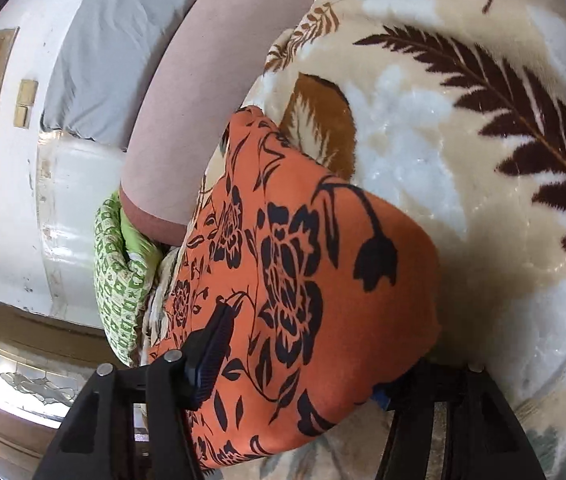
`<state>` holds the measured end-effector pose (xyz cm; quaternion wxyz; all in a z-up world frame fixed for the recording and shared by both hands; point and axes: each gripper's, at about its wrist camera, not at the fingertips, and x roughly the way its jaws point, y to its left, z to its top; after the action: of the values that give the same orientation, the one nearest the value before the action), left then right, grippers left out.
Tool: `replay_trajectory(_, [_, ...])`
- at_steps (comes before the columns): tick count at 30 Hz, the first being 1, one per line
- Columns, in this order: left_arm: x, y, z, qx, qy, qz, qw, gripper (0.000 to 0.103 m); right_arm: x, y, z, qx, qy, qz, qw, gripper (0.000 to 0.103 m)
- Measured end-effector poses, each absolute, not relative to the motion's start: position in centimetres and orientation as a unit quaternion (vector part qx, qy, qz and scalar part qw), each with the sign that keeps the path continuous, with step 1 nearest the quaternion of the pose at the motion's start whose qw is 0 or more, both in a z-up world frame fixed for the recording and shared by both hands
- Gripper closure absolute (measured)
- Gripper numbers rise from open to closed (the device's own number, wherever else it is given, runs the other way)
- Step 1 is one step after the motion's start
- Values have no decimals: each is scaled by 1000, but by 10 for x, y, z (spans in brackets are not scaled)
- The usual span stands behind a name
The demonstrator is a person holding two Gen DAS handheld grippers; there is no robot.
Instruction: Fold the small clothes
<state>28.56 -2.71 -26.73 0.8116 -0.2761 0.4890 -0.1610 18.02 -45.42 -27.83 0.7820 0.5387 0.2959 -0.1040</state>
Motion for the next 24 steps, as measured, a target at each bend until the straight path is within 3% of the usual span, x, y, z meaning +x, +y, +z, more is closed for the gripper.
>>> replay_trajectory(2, [289,-25,-269,-285,481,-160,814,39,183,-452,-278,530,298,-103,787,39])
replay_trajectory(4, [292,-23,-268,-292,476,-161,814,53,184,-450,-276,517,297,-100,796,42])
replay_trajectory(5, [294,-22,-269,-291,476,-159,814,72,185,-449,-275,508,301,-106,800,54])
replay_trajectory(7, [299,-18,-275,-300,482,-155,808,77,188,-447,-274,494,310,-116,804,78])
replay_trajectory(12, [291,-15,-271,-307,467,-160,814,85,182,-446,-263,483,291,-115,818,83])
replay_trajectory(24, [239,-12,-236,-262,442,-176,839,86,150,-421,-218,398,270,-115,869,84])
